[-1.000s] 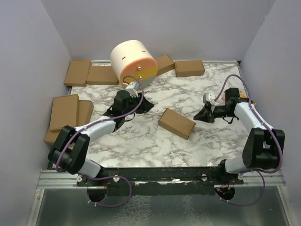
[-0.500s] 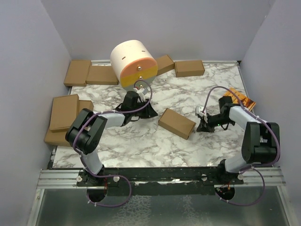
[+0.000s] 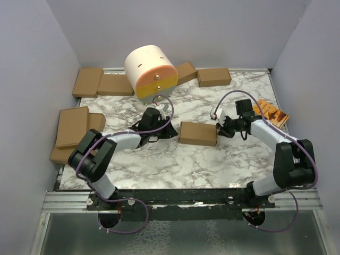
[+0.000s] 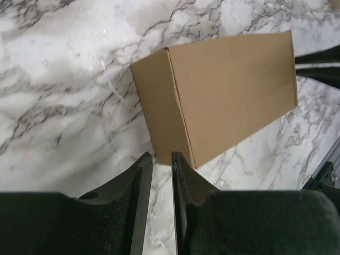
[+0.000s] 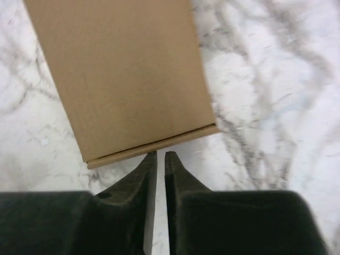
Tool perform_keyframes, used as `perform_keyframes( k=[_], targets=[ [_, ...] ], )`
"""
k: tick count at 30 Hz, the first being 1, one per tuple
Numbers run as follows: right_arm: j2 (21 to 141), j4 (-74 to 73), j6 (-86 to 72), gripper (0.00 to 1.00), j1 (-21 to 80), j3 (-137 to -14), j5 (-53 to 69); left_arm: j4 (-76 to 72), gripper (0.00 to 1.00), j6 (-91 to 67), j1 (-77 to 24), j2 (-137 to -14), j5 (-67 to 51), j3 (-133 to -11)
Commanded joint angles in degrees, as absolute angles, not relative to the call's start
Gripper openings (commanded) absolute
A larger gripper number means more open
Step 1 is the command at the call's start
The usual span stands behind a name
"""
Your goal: Fold the paper box
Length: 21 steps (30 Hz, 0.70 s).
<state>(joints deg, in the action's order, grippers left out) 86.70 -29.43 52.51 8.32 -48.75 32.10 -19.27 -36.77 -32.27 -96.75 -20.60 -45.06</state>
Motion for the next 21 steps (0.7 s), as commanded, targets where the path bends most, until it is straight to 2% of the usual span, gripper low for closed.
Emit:
perform_keyframes(
  k=[1,5,7,9,11,12,13,16,21],
  targets=[
    [79.9,-19.6,45.9,0.17,6.1,-49.1,30.2,-10.6,0.26,-34.2,-33.1,-85.6,-7.3,-41.5],
    [74.5,-19.9,44.6,0.32,4.1,-50.3,34.9,-9.6,0.34,-30.1,-32.5,-75.4,-2.7,-39.9],
    [71.7,-19.9,43.7,0.46,3.8,-52.0,38.1,-10.5,0.47,-27.0,-31.4,-70.7,-3.1,-40.1],
    [69.4,-19.4,41.7,0.68,3.4,-54.6,40.7,-11.8,0.65,-24.7,-29.6,-66.8,-4.6,-40.7],
    [67.9,-18.7,37.4,0.94,2.9,-58.6,41.6,-13.0,0.87,-23.7,-27.6,-63.5,-5.2,-42.0],
    [68.7,-18.9,32.7,1.00,2.9,-63.2,40.1,-13.3,0.95,-23.4,-26.6,-62.2,-5.4,-42.9],
    [70.0,-20.7,27.0,1.00,2.8,-68.2,38.7,-13.1,0.99,-23.5,-25.6,-61.1,-5.6,-44.3],
    [75.0,-31.0,17.9,1.00,0.7,-84.1,43.8,-9.7,0.99,-23.7,-22.1,-60.0,-8.6,-51.6],
    [72.1,-26.3,4.5,1.00,0.5,-92.4,39.0,3.4,0.99,-20.0,-20.7,-62.6,-11.6,-69.6]
  ],
)
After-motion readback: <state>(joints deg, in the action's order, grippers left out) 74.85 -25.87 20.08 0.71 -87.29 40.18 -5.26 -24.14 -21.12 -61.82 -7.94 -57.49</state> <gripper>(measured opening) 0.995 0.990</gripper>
